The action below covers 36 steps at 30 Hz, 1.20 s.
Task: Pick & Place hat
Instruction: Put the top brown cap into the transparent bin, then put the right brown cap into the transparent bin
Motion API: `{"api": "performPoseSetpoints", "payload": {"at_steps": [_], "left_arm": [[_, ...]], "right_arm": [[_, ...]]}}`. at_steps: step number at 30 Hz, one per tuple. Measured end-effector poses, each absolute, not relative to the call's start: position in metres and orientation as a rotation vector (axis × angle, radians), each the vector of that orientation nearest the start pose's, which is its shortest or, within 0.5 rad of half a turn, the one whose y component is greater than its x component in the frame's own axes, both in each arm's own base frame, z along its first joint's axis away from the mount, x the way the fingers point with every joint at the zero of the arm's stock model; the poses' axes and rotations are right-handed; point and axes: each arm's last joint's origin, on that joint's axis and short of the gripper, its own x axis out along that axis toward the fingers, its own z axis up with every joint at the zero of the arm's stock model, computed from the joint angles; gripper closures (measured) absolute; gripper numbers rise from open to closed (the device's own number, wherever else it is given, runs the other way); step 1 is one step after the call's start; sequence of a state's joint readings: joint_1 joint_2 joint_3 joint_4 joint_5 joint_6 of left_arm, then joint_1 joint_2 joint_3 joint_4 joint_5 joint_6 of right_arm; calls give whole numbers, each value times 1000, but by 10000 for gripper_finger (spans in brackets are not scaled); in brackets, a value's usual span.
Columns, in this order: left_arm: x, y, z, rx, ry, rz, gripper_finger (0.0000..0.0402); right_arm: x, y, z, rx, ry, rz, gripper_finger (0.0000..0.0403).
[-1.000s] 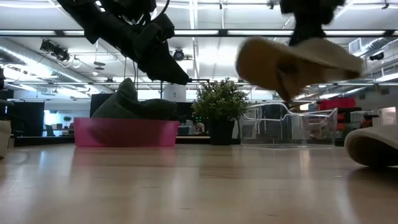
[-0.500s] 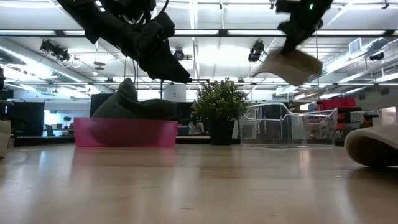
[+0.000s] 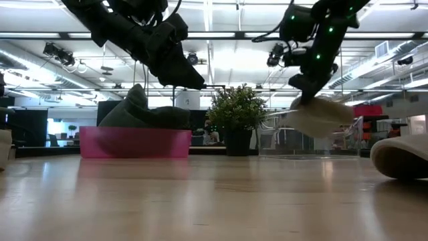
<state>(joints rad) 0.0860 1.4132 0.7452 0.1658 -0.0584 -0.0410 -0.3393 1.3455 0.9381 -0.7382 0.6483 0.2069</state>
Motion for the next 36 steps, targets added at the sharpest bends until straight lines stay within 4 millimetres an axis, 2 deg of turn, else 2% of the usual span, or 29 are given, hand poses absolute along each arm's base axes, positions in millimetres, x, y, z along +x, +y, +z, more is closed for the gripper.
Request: {"api": "performPoseSetpoints", "payload": {"at_steps": [8, 12, 20, 24, 28, 33, 36], "left_arm": [[292, 27, 213, -47, 500, 152, 220], [292, 27, 213, -46, 500, 152, 220], [292, 27, 213, -47, 501, 151, 220], [292, 26, 213, -56, 501, 152, 220], [291, 26, 213, -98, 502, 163, 220], [291, 26, 212, -99, 504, 164, 220], [291, 26, 212, -102, 503, 165, 220]], "right_arm": [[248, -103, 216, 88, 1068, -890, 394], [253, -103, 207, 110, 1105, -847, 388], [249, -101, 205, 98, 1158, -837, 319], [246, -94, 217, 80, 1160, -814, 280], [246, -79, 245, 60, 1137, -770, 253], [251, -45, 282, 160, 1067, -569, 241], [256, -17, 292, 266, 1046, -450, 241]]}}
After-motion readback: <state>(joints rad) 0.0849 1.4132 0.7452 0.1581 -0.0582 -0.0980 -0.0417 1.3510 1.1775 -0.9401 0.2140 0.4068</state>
